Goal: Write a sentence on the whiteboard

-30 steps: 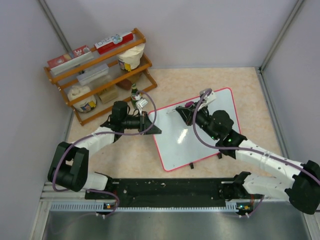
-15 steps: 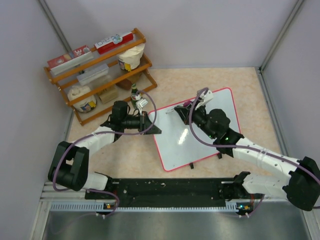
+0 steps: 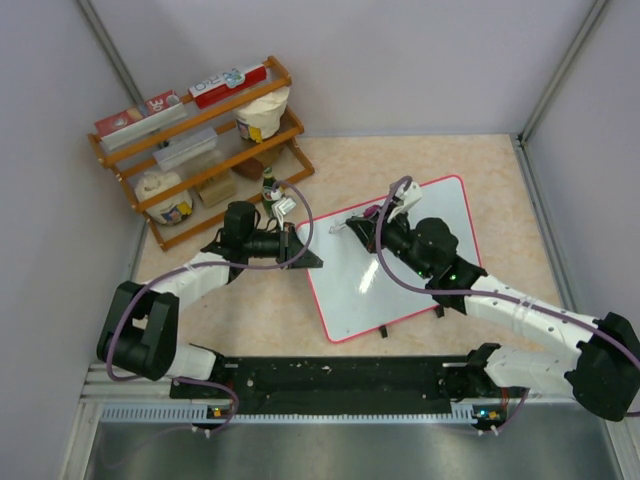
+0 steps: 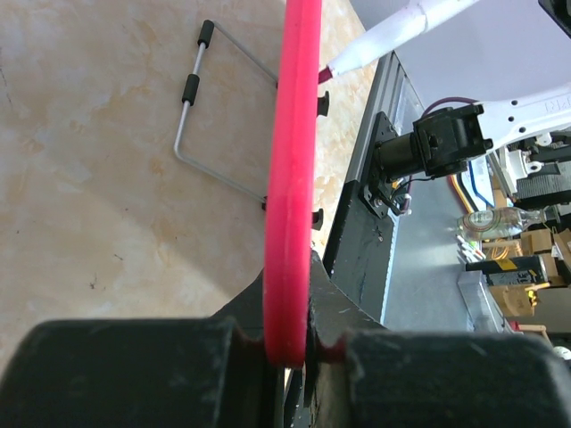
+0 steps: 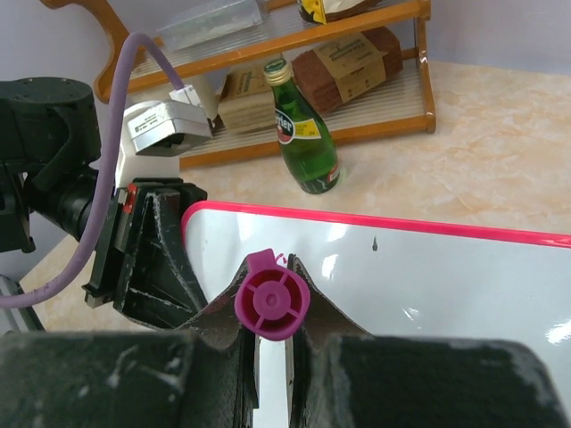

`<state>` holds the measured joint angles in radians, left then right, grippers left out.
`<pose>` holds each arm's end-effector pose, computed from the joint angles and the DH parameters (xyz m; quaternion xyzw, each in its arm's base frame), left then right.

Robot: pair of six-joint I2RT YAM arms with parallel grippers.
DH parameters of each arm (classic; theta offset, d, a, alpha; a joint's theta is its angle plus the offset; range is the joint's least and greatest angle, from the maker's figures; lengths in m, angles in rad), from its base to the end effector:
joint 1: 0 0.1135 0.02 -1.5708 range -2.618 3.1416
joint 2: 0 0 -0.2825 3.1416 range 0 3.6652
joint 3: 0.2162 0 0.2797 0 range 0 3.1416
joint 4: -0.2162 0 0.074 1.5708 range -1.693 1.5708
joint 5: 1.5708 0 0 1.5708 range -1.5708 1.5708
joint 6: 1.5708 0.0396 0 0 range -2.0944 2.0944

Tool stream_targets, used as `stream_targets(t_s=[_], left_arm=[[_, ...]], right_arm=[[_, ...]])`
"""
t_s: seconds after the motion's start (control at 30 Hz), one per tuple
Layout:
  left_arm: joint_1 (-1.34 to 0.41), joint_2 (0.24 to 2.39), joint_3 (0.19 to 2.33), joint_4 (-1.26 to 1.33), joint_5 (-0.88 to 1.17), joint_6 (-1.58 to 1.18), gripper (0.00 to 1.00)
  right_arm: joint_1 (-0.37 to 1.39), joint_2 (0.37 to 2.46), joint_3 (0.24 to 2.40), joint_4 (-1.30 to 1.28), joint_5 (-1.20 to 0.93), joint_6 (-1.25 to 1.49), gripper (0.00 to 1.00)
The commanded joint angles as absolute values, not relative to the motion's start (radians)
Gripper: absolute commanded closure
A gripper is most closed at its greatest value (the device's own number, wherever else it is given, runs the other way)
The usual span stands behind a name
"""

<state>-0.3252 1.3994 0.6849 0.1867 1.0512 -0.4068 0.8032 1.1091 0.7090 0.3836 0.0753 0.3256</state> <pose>0.2718 -0.1279 0.2110 0.2192 0.7596 -0.5605 0.2467 0.1984 0.2013 0.3134 -0.1429 0.6984 0.3522 0.6064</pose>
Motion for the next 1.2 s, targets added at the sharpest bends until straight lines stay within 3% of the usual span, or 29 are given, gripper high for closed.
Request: stream_targets(t_s=[0.0,0.43,1.17], left_arm=[[-0.342,1.440,0.667,0.086,0.946,-0.227,1.00],[-0.347,1.442,0.664,0.078,0.939,-0.219,1.00],[-0.353,1.447,0.664,0.074,0.933,-0.215,1.00]], right_arm=[[0.818,1.123,0.744,0.367,0.058,0.331,1.00],[0.819,1.095,0.713,0.316,0.153,0.339,1.00],[0.818,1.055,0.652,0.310,0.120,0.359,1.00]])
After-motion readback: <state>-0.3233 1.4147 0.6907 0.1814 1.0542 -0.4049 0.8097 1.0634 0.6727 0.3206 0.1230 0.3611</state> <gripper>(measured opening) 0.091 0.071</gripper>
